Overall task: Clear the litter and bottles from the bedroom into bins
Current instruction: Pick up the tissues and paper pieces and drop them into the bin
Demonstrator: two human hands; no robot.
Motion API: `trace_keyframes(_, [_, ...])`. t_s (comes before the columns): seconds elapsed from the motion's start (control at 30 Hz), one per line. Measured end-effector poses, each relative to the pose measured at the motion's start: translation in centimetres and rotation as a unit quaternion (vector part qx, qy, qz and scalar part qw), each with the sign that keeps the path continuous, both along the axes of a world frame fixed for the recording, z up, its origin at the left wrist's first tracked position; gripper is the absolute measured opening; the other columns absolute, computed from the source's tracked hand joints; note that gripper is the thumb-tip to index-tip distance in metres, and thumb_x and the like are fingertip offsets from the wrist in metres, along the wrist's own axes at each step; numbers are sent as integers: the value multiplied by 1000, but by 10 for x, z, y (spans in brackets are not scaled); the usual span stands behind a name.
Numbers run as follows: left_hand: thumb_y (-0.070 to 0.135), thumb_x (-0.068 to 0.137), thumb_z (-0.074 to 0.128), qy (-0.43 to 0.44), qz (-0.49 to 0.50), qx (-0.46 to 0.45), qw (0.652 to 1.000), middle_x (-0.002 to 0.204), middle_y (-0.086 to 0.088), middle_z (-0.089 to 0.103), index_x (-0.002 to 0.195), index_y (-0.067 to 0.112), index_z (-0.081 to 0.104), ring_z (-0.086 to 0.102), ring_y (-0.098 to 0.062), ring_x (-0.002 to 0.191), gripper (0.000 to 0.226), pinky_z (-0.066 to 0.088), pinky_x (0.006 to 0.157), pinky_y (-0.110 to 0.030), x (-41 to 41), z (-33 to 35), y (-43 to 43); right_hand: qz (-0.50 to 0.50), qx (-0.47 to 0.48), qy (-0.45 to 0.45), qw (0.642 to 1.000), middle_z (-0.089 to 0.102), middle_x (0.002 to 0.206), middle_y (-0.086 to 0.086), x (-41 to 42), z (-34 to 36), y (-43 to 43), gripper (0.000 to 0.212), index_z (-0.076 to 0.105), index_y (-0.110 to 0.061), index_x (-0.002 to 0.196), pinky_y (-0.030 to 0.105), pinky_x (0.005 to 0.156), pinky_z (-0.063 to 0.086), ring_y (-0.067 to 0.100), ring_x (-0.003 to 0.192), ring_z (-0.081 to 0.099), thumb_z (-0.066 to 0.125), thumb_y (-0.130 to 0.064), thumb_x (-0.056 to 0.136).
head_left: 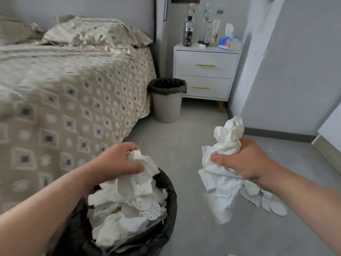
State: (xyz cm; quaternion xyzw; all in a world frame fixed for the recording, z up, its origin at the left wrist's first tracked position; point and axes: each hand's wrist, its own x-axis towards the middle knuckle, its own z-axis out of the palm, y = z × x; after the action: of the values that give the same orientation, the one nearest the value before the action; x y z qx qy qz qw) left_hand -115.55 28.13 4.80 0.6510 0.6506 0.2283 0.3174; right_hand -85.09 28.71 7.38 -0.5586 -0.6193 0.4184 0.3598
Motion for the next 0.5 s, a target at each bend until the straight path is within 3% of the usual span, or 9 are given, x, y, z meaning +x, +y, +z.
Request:
trace_keyframes(0.1, [31, 78, 75, 55, 3, -39, 998, 92, 12, 63, 92, 31, 57, 63, -10, 83, 23, 50, 71, -25, -23, -37, -13, 33, 9, 10, 999, 72, 68, -7, -33, 1, 1, 14, 69, -17, 78, 12, 54, 49, -1, 61, 67, 80, -10, 74])
trace_keyframes(0.17, [39, 83, 68, 111, -10, -63, 992, 108, 19, 53, 106, 35, 50, 53, -7, 101, 30, 43, 84, -24, -29, -61, -20, 51, 14, 17, 998, 74, 72, -7, -50, 4, 3, 13, 70, -18, 81, 14, 55, 50, 2, 66, 69, 80, -12, 75])
trace_keyframes(0.23, [46, 85, 61, 140, -27, -89, 986, 116, 15, 48, 124, 30, 45, 49, -7, 107, 45, 41, 91, -26, -30, -79, -21, 66, 13, 46, 997, 75, 75, -5, -65, 7, 7, 12, 71, -14, 84, 16, 56, 52, 7, 69, 71, 79, -11, 76])
trace_keyframes(0.33, [52, 87, 50, 224, -45, -78, 970, 116, 9, 42, 129, 26, 38, 41, -12, 109, 51, 39, 95, -31, -27, -91, -21, 60, 11, 89, 994, 76, 78, 0, -81, 8, 12, 15, 71, -9, 89, 19, 58, 54, 11, 72, 73, 79, -10, 76])
trace_keyframes(0.4, [53, 89, 43, 271, -58, -63, 959, 128, 4, 39, 135, 23, 33, 34, -16, 120, 55, 34, 100, -32, -26, -102, -20, 52, 14, 101, 993, 76, 79, 2, -87, 8, 14, 16, 71, -9, 88, 19, 58, 55, 11, 72, 73, 79, -8, 75])
trace_keyframes(0.5, [56, 90, 38, 271, -68, -68, 958, 147, 0, 30, 145, 23, 22, 25, -20, 136, 66, 26, 109, -35, -21, -111, -22, 49, 4, 117, 992, 76, 81, 3, -93, 3, 16, 14, 72, -9, 88, 21, 60, 56, 14, 75, 73, 78, -7, 75])
